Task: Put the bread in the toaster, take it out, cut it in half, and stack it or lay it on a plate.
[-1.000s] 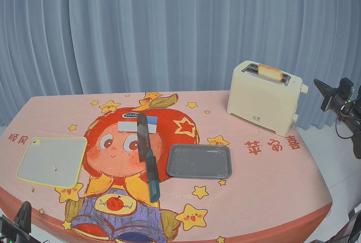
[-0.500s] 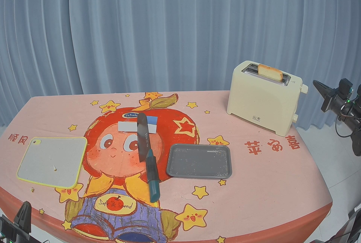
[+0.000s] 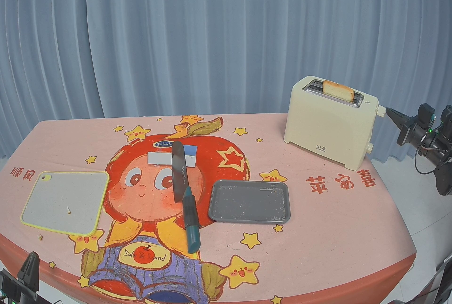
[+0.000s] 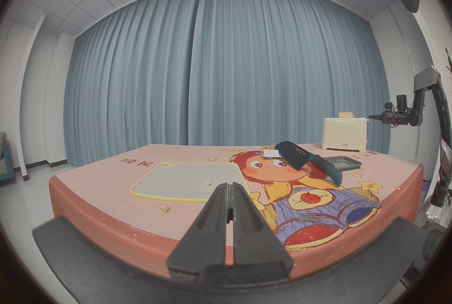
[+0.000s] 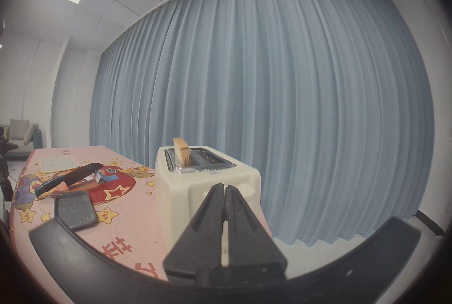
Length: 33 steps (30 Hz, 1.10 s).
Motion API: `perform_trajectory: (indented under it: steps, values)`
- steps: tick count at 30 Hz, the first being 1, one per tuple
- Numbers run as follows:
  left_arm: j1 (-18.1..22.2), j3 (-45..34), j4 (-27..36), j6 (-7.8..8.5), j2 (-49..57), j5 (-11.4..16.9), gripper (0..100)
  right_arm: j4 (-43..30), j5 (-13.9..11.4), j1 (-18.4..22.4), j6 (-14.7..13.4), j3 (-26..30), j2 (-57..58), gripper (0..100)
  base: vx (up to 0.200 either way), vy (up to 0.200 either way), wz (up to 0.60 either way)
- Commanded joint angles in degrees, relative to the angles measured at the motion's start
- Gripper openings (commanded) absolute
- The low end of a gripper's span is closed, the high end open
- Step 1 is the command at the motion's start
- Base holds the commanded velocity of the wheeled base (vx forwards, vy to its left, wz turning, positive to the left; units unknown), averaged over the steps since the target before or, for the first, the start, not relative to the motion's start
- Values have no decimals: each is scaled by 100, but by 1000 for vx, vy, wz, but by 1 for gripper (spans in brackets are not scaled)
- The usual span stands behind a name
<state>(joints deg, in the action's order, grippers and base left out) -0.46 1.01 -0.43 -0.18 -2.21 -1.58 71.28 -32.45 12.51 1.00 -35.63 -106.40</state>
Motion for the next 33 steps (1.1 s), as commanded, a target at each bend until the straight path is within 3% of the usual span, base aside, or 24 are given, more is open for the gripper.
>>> perform_trajectory:
  steps: [1,10,33]
  values:
    - [2,-101,-1,-8,1,-9,0,0,11,-29,23,30,-294,0,0,0,0]
    - [2,-101,-1,1,1,-9,0,466,11,-20,32,39,-724,0,0,0,0]
    - [2,-101,-10,1,1,-9,0,396,46,-91,164,206,-1085,0,0,0,0]
